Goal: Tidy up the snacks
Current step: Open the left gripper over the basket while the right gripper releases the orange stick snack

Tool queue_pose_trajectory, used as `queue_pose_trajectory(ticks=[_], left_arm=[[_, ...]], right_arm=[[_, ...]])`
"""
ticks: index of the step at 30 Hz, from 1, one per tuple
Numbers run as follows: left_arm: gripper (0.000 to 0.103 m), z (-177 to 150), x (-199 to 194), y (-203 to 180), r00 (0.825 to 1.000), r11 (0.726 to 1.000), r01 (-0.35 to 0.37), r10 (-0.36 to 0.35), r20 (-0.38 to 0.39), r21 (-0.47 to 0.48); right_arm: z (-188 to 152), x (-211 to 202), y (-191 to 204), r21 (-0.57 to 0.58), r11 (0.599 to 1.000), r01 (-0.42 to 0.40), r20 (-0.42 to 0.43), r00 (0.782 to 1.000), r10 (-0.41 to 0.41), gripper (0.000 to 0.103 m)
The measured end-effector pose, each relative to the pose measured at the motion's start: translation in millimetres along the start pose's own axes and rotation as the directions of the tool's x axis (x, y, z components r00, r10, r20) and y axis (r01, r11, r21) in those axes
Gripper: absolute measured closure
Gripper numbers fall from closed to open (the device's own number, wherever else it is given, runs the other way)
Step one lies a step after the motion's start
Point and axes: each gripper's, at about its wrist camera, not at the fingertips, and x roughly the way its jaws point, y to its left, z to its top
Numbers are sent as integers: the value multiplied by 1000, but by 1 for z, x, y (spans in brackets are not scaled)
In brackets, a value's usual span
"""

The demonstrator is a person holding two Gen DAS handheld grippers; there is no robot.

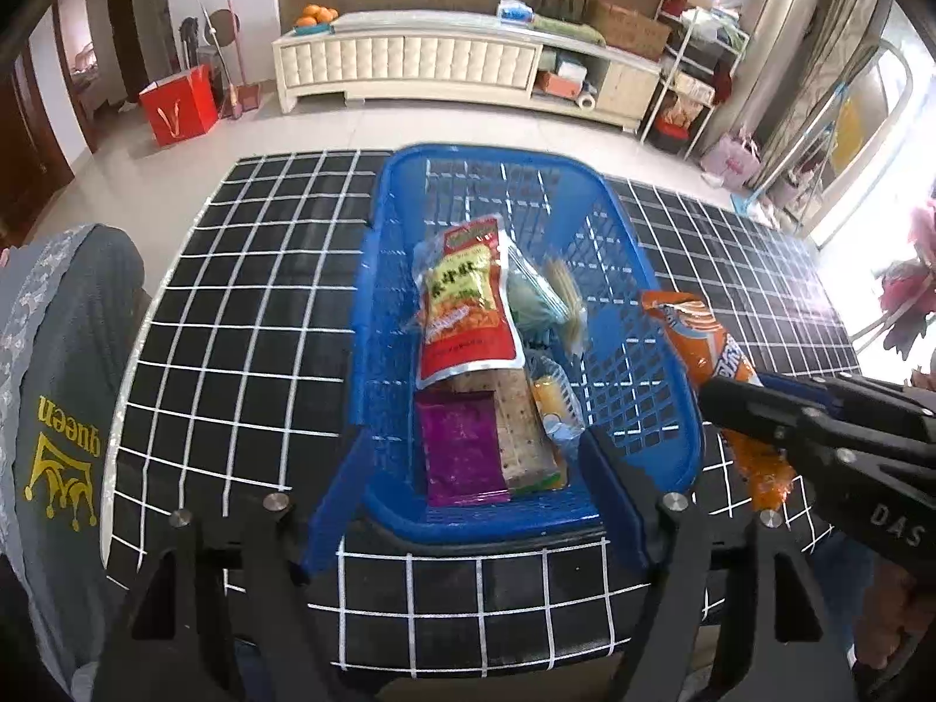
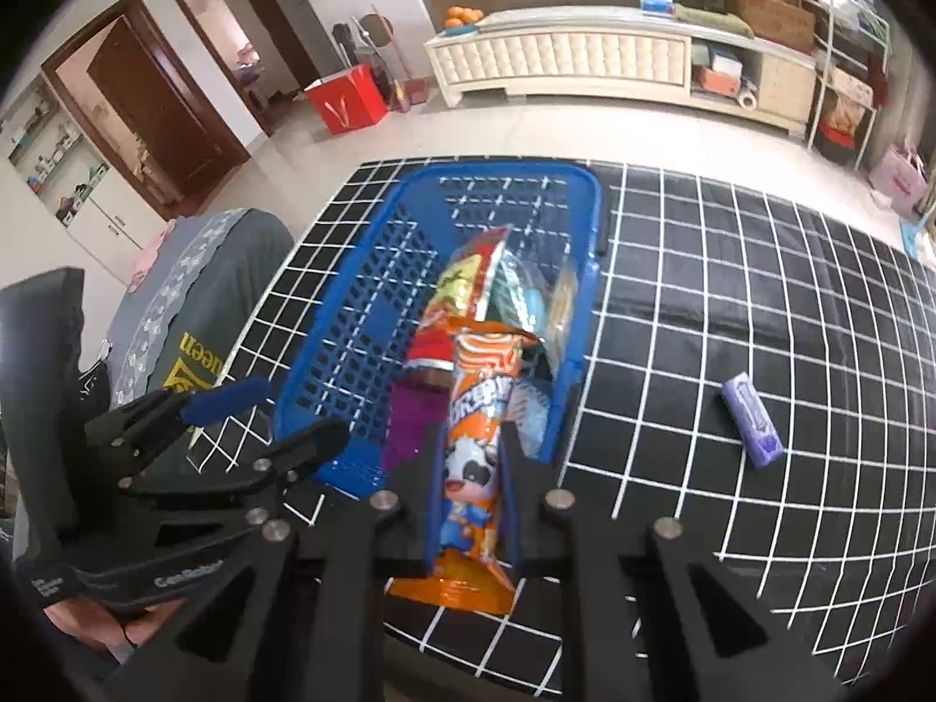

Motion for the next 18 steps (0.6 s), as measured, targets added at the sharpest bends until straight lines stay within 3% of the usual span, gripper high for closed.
queue_pose_trajectory(ticks=[4, 7, 10, 15, 18], left_arm=[[32, -1, -12, 11, 1000, 1000, -1, 2, 29, -4], [32, 1, -12, 21, 998, 999, -48, 47, 43, 11], [32, 2, -8, 33, 999, 999, -37, 38, 36, -6], [32, 3, -1, 47, 999, 999, -4, 5, 36, -37], [32, 3, 4, 51, 999, 999, -20, 22, 45, -31]], right_arm=[[8, 5, 15, -24, 999, 32, 8, 999, -32, 82], [12, 15, 22, -34, 999, 43, 5, 999, -43, 82], [17, 32, 29, -40, 998, 54, -19, 998, -55, 82], [22, 58, 36, -70, 989, 132, -51, 989, -136, 82], [24, 72, 37, -94, 972, 218, -77, 971, -225, 82]])
